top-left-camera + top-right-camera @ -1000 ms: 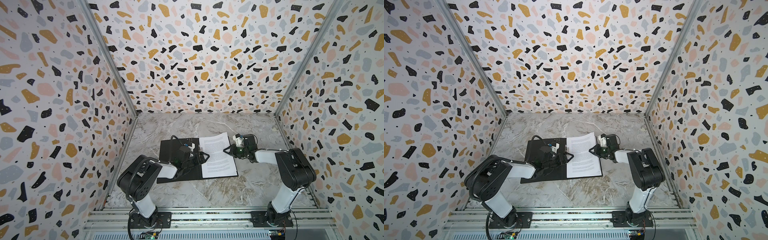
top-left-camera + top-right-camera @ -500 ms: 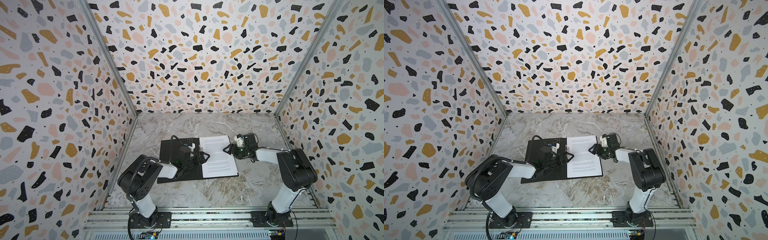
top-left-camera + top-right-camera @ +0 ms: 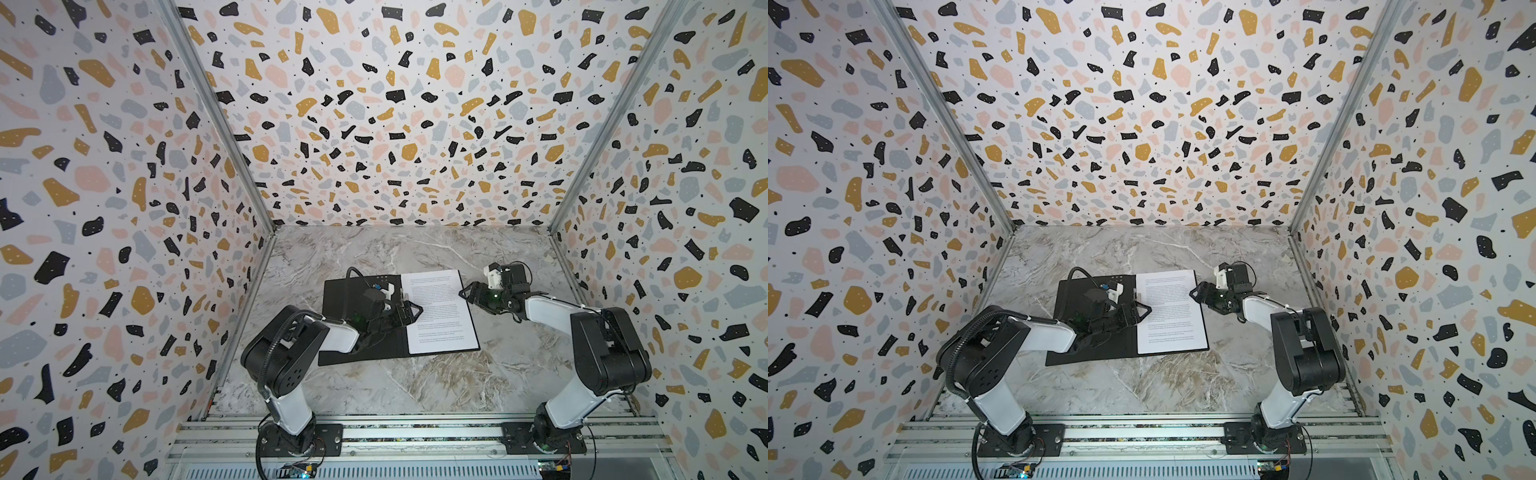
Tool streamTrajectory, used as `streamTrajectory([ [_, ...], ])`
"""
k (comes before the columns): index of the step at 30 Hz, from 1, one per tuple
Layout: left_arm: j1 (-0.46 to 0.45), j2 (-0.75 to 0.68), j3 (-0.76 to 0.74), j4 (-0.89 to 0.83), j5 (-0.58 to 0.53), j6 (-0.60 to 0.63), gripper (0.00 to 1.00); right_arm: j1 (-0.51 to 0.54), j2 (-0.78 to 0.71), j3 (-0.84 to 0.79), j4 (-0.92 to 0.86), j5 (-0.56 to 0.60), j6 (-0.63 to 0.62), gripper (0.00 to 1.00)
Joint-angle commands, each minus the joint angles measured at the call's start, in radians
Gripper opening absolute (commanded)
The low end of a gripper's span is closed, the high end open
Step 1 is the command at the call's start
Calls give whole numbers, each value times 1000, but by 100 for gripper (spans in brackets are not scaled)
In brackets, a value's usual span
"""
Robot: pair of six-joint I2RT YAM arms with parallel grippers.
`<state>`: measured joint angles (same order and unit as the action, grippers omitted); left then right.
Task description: Put the files into the folder
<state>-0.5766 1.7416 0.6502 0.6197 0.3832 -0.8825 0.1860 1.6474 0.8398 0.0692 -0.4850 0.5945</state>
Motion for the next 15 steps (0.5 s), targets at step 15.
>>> streamTrajectory([
  [15, -36, 16, 63, -33, -9, 47, 100, -118, -139, -171, 15, 6, -106, 75],
])
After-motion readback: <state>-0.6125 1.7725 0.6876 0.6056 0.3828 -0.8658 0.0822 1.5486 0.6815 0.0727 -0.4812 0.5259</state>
